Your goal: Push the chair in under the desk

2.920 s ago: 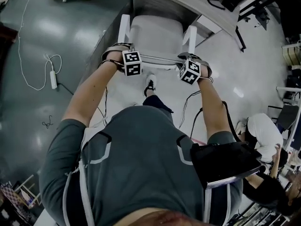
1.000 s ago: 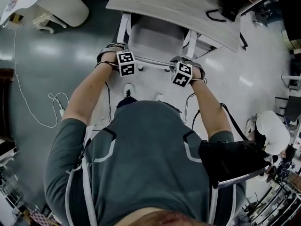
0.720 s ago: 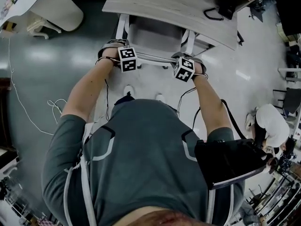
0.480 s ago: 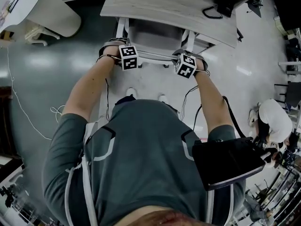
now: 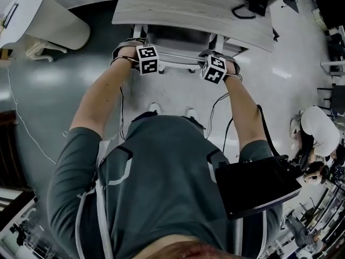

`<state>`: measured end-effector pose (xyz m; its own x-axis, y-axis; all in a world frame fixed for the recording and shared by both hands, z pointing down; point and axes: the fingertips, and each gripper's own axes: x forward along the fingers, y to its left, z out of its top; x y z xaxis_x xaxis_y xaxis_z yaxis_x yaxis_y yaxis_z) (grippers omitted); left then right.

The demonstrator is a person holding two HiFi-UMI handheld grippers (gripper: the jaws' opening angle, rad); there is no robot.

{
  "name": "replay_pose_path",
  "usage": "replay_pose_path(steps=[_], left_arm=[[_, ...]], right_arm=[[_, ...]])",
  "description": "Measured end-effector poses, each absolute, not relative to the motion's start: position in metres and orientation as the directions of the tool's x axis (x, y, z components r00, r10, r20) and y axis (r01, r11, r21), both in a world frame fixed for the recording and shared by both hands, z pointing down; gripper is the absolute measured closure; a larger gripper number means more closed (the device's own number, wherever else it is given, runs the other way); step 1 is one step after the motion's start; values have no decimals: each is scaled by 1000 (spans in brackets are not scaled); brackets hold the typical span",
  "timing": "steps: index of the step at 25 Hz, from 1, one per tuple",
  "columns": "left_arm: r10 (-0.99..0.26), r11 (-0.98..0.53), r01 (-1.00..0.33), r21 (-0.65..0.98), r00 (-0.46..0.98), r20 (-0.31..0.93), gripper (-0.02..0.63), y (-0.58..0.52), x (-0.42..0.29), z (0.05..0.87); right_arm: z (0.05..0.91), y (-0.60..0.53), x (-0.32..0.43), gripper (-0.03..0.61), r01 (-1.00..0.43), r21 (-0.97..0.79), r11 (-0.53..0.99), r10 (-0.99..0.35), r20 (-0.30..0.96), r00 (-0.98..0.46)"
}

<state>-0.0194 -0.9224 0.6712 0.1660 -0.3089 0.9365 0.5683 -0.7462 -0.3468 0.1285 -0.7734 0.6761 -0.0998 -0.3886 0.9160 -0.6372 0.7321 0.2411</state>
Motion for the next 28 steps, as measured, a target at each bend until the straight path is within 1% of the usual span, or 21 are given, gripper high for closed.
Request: replay_pose_path(steps=[14,16,21,25,28], left_arm=[[-307,-737,574,-356,185,933,517,-968,8,672],[-313,-736,569,-367,194,930,516,-974,13,671],[-336,-731,557,-394,209,918,510,-987,22,671],[-326,-743,542,-392,218,920,502,-992,29,672],[-310,-753,533,-385,227,923,489,-996,33,671]], right_arm=[[676,-818,157,492,-681,277,678,-419,907,-48],[675,-825,162,477,-688,292,664,-433,900,-36],[674,-838,172,466,-688,348,637,-479,878,1],[674,-844,180,446,-690,392,609,-517,855,29],[674,-848,184,446,-679,421,602,-539,841,44]])
